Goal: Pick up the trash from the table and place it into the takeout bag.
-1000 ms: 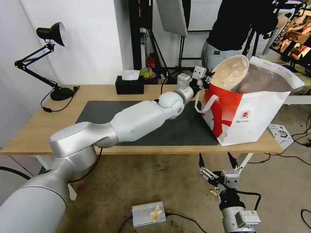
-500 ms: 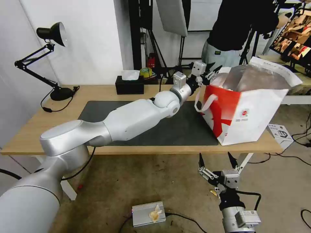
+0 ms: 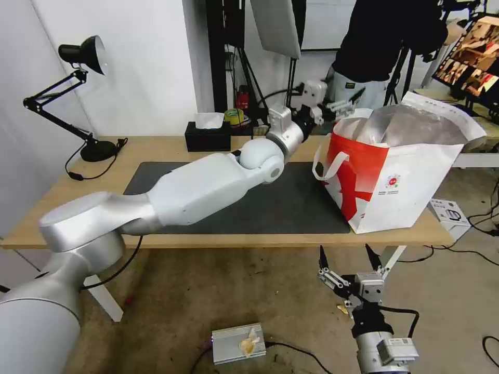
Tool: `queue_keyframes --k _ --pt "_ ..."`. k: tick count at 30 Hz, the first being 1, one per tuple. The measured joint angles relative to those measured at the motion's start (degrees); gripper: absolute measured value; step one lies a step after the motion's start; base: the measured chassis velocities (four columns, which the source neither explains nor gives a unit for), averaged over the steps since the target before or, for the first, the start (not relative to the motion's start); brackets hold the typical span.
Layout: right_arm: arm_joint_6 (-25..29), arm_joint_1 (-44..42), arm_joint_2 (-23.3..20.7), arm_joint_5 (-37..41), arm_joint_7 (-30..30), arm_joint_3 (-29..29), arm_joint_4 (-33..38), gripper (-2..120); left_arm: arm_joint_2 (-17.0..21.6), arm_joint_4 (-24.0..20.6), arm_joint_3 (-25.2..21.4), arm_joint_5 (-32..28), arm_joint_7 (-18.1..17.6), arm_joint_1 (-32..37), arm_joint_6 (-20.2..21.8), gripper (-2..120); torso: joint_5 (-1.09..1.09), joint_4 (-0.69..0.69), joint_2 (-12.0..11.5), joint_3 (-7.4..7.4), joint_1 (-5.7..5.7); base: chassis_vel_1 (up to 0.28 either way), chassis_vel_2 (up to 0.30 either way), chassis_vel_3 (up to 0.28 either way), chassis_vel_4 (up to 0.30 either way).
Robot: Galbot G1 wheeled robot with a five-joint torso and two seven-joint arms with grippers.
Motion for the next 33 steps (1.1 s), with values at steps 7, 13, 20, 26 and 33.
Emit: queue_keyframes --k 7,13,20,26,33 --pt "0.00 0.00 0.00 0.00 0.00 -0.01 0.00 100 5.92 -7.61 -3.05 5.00 -4.94 3.36 -0.56 100 0.00 -0.01 0.00 0.00 0.00 0.000 0.000 0.000 0.000" --pt "0.00 0.00 0.00 0.00 -0.01 0.00 0.00 100 13.98 -15.41 -6.34 11.02 -10.67 10.86 0.95 100 0.00 -0.01 0.00 0.00 0.00 0.000 0.000 0.000 0.000" --pt "0.00 0.01 0.00 0.00 0.00 0.00 0.00 100 23.41 -22.94 -16.65 17.38 -11.68 25.45 1.63 100 -0.01 0.00 0.00 0.00 0.00 0.000 0.000 0.000 0.000" --pt "0.00 0.01 0.00 -0.01 0.00 -0.01 0.00 100 29.10 -31.07 -32.86 22.56 -11.15 46.07 2.75 100 -0.03 0.00 0.00 0.00 0.00 0.000 0.000 0.000 0.000" --pt "0.00 0.00 0.00 0.00 0.00 -0.01 0.00 100 28.54 -37.61 -50.19 29.64 -9.98 67.29 2.94 100 0.01 0.01 0.00 -0.01 -0.01 0.000 0.000 0.000 0.000"
